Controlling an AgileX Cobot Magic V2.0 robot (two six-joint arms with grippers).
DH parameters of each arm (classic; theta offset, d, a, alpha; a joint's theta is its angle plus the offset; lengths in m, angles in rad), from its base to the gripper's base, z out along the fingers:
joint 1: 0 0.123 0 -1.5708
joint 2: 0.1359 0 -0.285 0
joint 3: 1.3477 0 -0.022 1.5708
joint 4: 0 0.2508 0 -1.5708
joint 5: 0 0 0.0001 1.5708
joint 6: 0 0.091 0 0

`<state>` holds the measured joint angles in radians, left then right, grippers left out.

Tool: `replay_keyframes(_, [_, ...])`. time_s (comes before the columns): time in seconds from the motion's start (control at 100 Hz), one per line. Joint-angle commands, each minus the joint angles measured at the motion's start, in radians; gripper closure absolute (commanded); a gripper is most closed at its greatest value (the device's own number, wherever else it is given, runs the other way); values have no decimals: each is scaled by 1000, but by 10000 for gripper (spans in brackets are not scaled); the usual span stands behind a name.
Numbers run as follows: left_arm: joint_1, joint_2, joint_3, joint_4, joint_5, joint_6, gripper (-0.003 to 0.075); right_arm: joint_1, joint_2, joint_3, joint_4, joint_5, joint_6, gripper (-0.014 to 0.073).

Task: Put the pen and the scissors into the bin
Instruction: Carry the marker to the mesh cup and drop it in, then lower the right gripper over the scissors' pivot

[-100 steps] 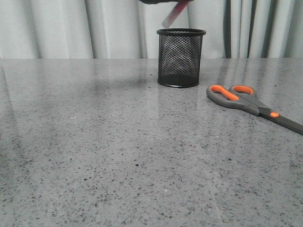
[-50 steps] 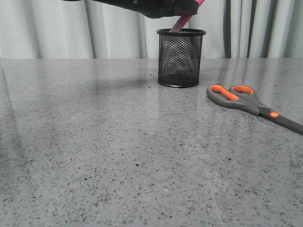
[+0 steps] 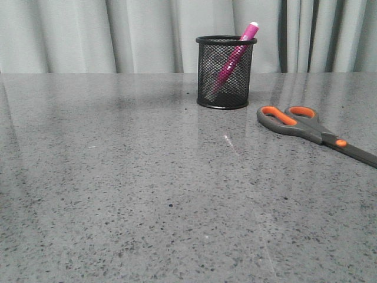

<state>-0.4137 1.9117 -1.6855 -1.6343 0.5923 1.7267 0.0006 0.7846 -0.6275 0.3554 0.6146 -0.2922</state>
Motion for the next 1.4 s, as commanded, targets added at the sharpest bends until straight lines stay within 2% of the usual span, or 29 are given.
replay_keyframes(0.0, [25, -123, -36, 91, 36, -82, 698, -1, 2, -37, 6, -63, -12, 213])
replay_keyframes(0.02, [31, -138, -36, 134, 37, -108, 743, -1, 2, -37, 6, -63, -12, 212])
replay_keyframes(0.2, [88, -251, -31, 485, 78, -411, 740, -1, 2, -37, 19, -67, -12, 212])
replay_keyframes(0.32, [142, -331, 31, 598, 101, -519, 740, -1, 2, -37, 39, -69, -12, 212])
replay_keyframes(0.51, [252, -507, 286, 568, 71, -533, 740, 4, 2, -37, 45, -67, -14, 212])
replay_keyframes(0.71, [369, -754, 629, 537, -90, -525, 740, 56, 32, -60, 54, -22, -100, 212])
replay_keyframes(0.9, [461, -960, 875, 394, -200, -497, 739, 148, 156, -137, 54, 42, -191, 212])
replay_keyframes(1.08, [461, -1043, 988, 389, -265, -483, 739, 189, 306, -235, 52, 107, -202, 212])
replay_keyframes(1.39, [461, -1162, 1020, 327, -259, -409, 739, 189, 565, -451, 25, 281, -202, 212])
